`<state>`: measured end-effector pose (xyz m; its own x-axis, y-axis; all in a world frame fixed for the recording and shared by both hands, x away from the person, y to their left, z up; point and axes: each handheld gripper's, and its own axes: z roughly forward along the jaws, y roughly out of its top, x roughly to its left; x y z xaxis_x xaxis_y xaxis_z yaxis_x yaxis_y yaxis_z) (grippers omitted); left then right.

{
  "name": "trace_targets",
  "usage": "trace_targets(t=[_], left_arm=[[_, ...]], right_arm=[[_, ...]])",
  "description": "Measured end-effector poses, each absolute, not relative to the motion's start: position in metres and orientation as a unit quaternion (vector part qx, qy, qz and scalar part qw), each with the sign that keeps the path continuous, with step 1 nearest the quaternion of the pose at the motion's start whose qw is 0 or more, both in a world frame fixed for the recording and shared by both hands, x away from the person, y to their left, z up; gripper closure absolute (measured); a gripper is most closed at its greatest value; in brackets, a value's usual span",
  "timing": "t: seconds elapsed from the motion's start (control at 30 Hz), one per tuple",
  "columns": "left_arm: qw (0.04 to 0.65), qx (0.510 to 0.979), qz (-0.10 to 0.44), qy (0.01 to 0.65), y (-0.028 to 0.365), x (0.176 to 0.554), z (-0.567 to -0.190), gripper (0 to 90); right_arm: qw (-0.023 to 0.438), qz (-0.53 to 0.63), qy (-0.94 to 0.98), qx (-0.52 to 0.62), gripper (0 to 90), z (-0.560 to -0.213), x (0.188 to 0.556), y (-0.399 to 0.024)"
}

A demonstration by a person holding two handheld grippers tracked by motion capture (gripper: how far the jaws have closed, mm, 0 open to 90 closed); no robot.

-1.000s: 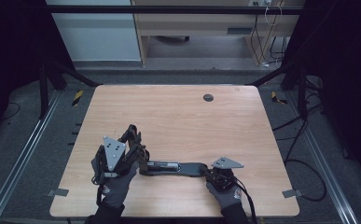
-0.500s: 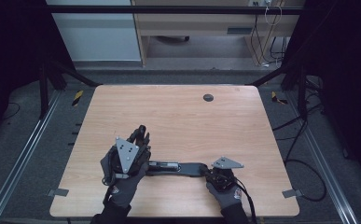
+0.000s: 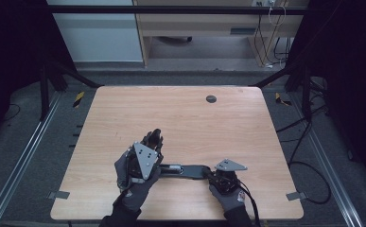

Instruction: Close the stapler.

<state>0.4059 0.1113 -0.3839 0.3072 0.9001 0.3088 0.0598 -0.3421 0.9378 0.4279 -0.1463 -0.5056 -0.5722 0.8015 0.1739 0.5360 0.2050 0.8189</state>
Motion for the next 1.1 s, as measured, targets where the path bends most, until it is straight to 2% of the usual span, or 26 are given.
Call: trace_targets(t=[0.3,0.57,1.1], left_arm=[[0.435,0.690,0.476,0.328,0.094,0.406,-0.390,59.2],[0.404,0.703,0.504,0.296,0.070,0.405,-0.401,59.1],[0.387,0.720,0.506,0.274,0.051,0.404,-0.413,56.2]], right_arm=[[0.147,0.453,0.762,0.438,90.0,-0.506,0.428,-0.146],[0.148,0.454,0.765,0.433,90.0,-0.506,0.427,-0.146],[0.147,0.455,0.764,0.433,90.0,-0.506,0.427,-0.146]])
